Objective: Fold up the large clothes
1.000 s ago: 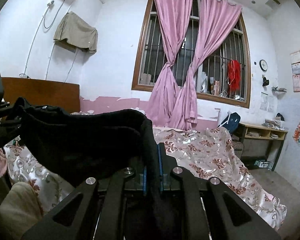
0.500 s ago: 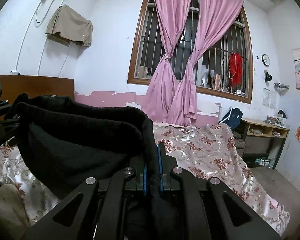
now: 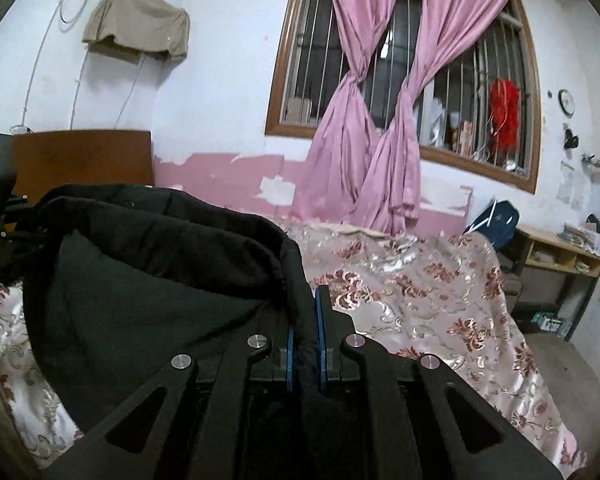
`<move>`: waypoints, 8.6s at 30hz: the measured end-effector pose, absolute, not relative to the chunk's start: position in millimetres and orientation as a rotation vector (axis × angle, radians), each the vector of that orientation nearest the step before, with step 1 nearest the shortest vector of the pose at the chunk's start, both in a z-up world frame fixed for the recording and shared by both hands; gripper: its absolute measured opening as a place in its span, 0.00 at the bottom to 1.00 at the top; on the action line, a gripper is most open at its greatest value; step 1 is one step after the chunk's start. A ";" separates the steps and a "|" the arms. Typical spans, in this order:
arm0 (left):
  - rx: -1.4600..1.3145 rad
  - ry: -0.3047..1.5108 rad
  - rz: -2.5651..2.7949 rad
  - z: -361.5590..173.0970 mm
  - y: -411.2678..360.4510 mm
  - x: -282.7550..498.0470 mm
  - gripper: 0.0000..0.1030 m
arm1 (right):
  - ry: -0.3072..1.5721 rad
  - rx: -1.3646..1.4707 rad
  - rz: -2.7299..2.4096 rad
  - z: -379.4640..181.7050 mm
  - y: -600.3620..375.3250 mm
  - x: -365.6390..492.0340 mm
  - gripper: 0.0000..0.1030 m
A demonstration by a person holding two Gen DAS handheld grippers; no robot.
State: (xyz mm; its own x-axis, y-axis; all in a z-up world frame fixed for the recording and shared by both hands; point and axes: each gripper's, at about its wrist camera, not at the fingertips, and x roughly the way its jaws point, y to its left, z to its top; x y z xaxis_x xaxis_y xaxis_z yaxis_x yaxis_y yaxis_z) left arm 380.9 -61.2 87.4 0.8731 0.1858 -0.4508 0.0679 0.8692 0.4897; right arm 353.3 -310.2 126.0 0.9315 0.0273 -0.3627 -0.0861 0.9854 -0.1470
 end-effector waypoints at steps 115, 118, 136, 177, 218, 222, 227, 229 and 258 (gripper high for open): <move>0.098 0.733 -0.259 -47.2 -104.0 483.1 1.00 | 0.658 0.299 0.035 -86.1 -371.6 475.1 0.98; 0.112 0.737 -0.248 -43.7 -96.2 471.6 1.00 | 0.624 0.283 0.024 -83.3 -373.9 457.4 0.98; -0.057 0.704 0.002 -45.7 44.4 424.1 1.00 | 0.655 0.297 -0.100 -93.9 -427.7 401.8 0.98; -0.407 0.990 -0.336 -104.6 91.0 465.4 0.99 | 0.826 0.666 0.202 -147.5 -458.2 448.8 0.99; -0.216 0.754 -0.109 30.5 121.0 385.4 0.12 | 0.620 0.355 0.289 34.0 -338.1 383.8 0.13; -0.186 0.804 -0.068 -11.6 120.2 399.1 0.12 | 0.659 0.295 0.235 4.7 -324.8 397.3 0.13; -0.141 0.811 -0.033 -37.2 119.4 396.8 0.14 | 0.732 0.317 0.136 -34.8 -337.0 407.7 0.14; -0.139 0.819 -0.027 -40.4 120.4 396.8 0.18 | 0.755 0.319 0.113 -42.4 -339.9 409.4 0.16; -0.095 0.607 0.127 25.8 78.4 321.1 0.96 | 0.518 0.027 -0.038 40.6 -274.2 344.9 0.92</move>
